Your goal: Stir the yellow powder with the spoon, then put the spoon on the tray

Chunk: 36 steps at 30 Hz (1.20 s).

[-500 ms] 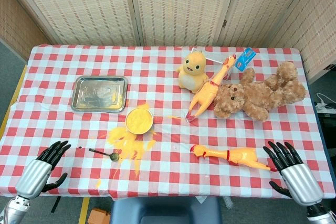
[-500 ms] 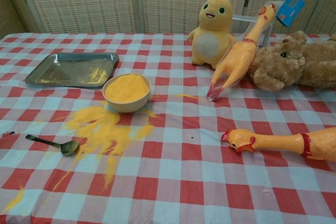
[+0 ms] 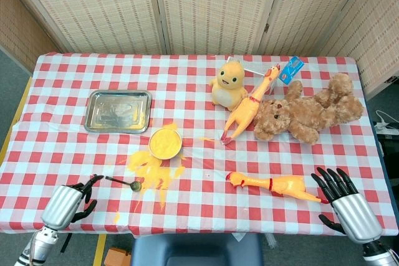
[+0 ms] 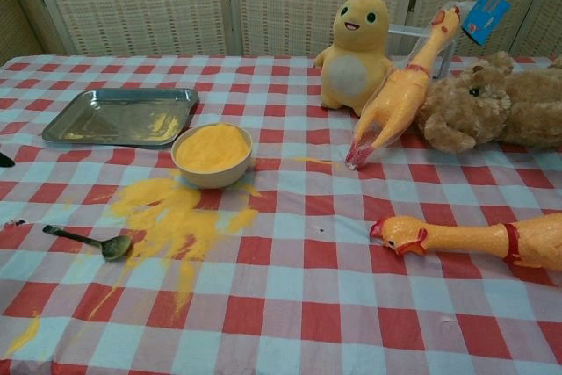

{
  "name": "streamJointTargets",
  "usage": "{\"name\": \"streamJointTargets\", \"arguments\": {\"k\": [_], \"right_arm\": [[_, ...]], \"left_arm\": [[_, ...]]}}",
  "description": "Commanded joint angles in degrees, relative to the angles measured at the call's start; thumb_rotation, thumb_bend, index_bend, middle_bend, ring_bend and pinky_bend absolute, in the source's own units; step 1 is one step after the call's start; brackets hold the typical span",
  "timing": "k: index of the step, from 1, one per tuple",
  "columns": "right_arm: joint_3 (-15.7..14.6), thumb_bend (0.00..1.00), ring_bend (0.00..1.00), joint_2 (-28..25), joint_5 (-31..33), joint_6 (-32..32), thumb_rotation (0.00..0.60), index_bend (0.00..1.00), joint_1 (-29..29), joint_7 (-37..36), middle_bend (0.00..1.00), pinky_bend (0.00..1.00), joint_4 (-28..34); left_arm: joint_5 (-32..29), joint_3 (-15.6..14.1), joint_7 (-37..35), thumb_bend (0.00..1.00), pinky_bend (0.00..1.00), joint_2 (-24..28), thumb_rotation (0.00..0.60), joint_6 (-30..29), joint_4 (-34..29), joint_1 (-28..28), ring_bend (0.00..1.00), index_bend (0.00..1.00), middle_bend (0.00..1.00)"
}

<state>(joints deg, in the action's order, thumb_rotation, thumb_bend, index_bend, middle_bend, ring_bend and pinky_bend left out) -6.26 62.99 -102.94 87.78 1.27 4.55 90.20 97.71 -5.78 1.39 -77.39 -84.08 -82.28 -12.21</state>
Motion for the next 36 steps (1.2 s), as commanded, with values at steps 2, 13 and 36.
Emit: {"name": "streamJointTargets", "arguments": {"k": [2,13,36], "right_arm": [[0.09,0.08,0.00,0.16,0.17,-0.21,0.600,0.00,0.10,0.20,0.00,0.00,-0.08],[0.32,0.08,0.00,0.57,1.25,-1.47,0.600,0.00,0.34,1.75,0.00,0.00,0.09],[0.44,0.08,0.00,0.81,1.76,-1.43,0.600,0.00,0.30,1.97,0.00,0.00,0.09]], "left_arm": [[-5.02,2.58,7.50,0.47,1.00,-4.49,0.600,9.16,-0.42,-3.31,1.00,0.43,1.00],[-5.69,5.21,14.14,0.47,1.00,-10.39,0.600,11.45,4.89,-6.37,1.00,0.41,1.00],[-6.06,4.77,17.22,0.48,1.00,-17.90,0.600,12.92,15.96,-8.44,1.00,0.42,1.00]]}}
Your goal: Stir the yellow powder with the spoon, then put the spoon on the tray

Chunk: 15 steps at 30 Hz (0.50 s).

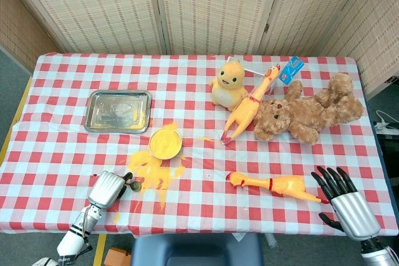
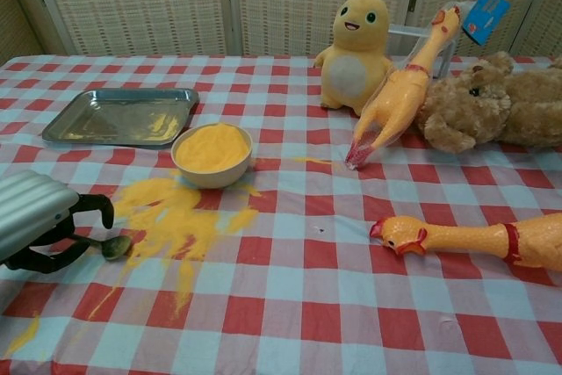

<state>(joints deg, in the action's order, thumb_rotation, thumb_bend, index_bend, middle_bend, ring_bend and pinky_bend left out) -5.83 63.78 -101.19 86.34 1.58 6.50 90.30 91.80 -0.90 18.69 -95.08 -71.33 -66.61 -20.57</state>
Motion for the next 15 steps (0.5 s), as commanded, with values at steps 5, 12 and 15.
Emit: {"name": "streamJointTargets", "arguments": {"k": [5,12,15], "right_arm": [[-0.02,0.08,0.00,0.10,0.05,-0.14,0.600,0.00,0.03,0.19,0.00,0.00,-0.04],[-0.03,0.08,0.00,0.10,0.13,-0.29,0.600,0.00,0.09,0.25,0.00,0.00,-0.03],[-0.06,0.08,0.00,0.09,0.11,-0.24,0.600,0.00,0.06,0.33,0.00,0.00,0.01]], "left_arm": [[-0.42,-0.23,-0.31,0.48,1.00,-0.54,0.600,0.28,0.83,-0.21,1.00,0.44,1.00],[-0.82,-0.50,0.30,0.48,1.00,-0.64,0.600,0.60,1.06,-0.29,1.00,0.48,1.00],[-1.14,-0.57,0.80,0.48,1.00,-0.62,0.600,0.99,1.04,-0.36,1.00,0.48,1.00]]}}
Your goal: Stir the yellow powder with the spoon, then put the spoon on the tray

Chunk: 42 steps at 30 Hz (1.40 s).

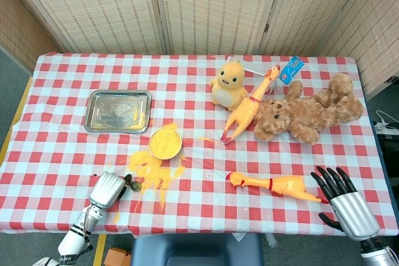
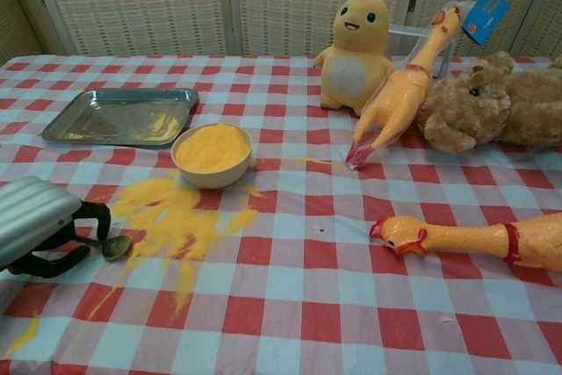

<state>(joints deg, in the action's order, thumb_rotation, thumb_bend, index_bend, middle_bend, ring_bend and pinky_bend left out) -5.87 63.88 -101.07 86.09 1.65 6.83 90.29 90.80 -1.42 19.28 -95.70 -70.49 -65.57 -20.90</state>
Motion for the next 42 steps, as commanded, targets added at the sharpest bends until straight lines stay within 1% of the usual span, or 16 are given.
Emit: {"name": "streamJointTargets", "arguments": {"k": [1,7,13,22,28,35,40,42], "right_arm": [[-0.03,0.08,0.00,-0.02,-0.01,0.03,0.600,0.00,-0.02,-0.01,0.00,0.00,0.04],[-0.04,0.08,0.00,0.02,-0.02,0.08,0.600,0.00,-0.05,0.07,0.00,0.00,0.02],[-0.02,0.08,0.00,0.02,0.05,0.01,0.600,0.00,-0.02,0.09,0.00,0.00,0.01],[-0.09,0.08,0.00,-0.01,0.00,0.00,0.600,0.00,-0.02,0.10,0.00,0.00,0.06],[-0.14,0.08,0.00,-0.02,-0.11,0.03,0.600,0.00,-0.02,0.14,0.00,0.00,0.07],[-0.18,0.08,0.00,-0.21,-0.22,0.19,0.600,0.00,-0.03,-0.22,0.00,0.00,0.12],[-0.19,0.08,0.00,-0.44,-0.30,0.31,0.600,0.00,0.02,-0.76,0.00,0.00,0.14],[-0.20,0.08,0.00,-0.52,-0.30,0.26,0.600,0.00,0.07,-0.95,0.00,0.00,0.12]], "left_arm": [[-0.22,-0.10,0.30,0.48,1.00,-0.02,0.600,0.24,0.01,-0.05,1.00,0.48,1.00],[-0.46,-0.17,0.34,0.48,1.00,-0.29,0.600,0.31,0.33,-0.13,1.00,0.48,1.00],[-0.73,-0.09,0.39,0.48,1.00,-0.67,0.600,0.32,0.92,-0.24,1.00,0.55,1.00],[-0.61,-0.08,0.14,0.48,1.00,-0.85,0.600,-0.52,1.32,-0.20,1.00,0.58,1.00],[-0.16,-0.05,0.34,0.48,1.00,-0.04,0.600,-1.75,-0.09,-0.07,1.00,0.58,1.00],[-0.72,1.07,1.09,0.48,1.00,2.37,0.600,-2.79,-4.39,-0.12,1.00,0.59,1.00],[-2.57,4.10,2.96,0.48,1.00,6.18,0.600,-2.76,-12.43,-1.27,1.00,0.60,1.00],[-3.79,6.25,5.81,0.48,1.00,7.72,0.600,-2.45,-16.86,-2.33,1.00,0.60,1.00]]}}
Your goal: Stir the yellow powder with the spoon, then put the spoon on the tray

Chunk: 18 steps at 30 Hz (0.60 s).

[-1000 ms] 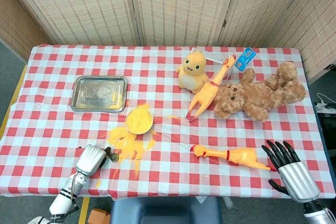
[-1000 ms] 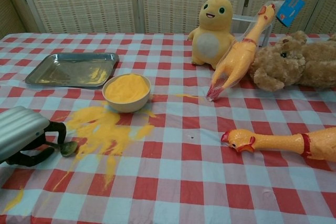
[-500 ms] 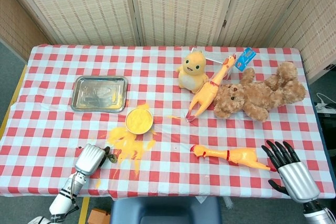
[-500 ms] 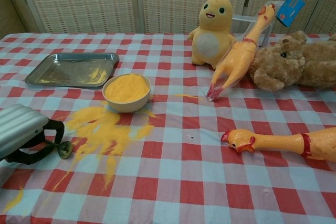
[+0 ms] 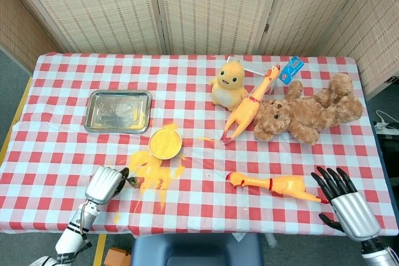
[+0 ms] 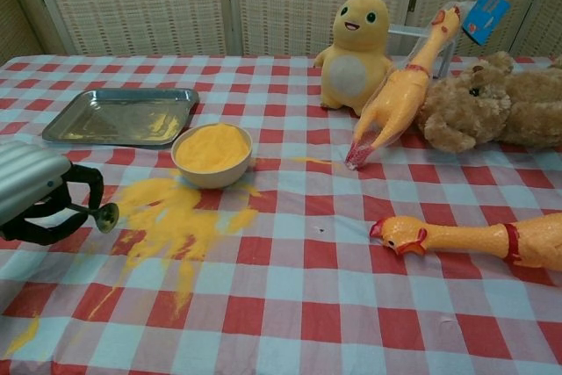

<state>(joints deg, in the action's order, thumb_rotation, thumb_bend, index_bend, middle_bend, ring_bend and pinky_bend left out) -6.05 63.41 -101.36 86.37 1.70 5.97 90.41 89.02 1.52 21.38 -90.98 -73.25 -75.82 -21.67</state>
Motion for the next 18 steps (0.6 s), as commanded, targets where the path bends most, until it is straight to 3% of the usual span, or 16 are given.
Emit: {"name": "streamJointTargets", "arguments": {"k": [1,8,13,18], "right_arm": [[-0.02,0.08,0.00,-0.08,-0.02,-0.05,0.600,0.00,0.05,-0.18,0.00,0.00,-0.01],[0.07,0.08,0.00,-0.32,0.50,-0.93,0.600,0.00,0.47,-0.73,0.00,0.00,0.01],[0.22,0.08,0.00,-0.46,1.23,-1.79,0.600,0.00,0.83,-1.16,0.00,0.00,0.10],[0.51,0.08,0.00,-0.53,2.04,-2.42,0.600,0.00,1.11,-1.39,0.00,0.00,0.10]], "left_arm": [[-2.83,4.12,4.94,0.48,1.00,3.49,0.600,0.67,-8.33,-1.94,1.00,0.60,1.00],[-11.67,11.37,18.82,0.48,1.00,2.82,0.600,4.57,-16.66,-7.23,1.00,0.59,1.00],[-20.18,14.95,31.08,0.48,1.00,-2.11,0.600,5.90,-16.13,-12.03,1.00,0.59,1.00],[-25.24,16.21,37.21,0.47,1.00,-6.57,0.600,6.04,-13.31,-15.59,1.00,0.58,1.00]]}}
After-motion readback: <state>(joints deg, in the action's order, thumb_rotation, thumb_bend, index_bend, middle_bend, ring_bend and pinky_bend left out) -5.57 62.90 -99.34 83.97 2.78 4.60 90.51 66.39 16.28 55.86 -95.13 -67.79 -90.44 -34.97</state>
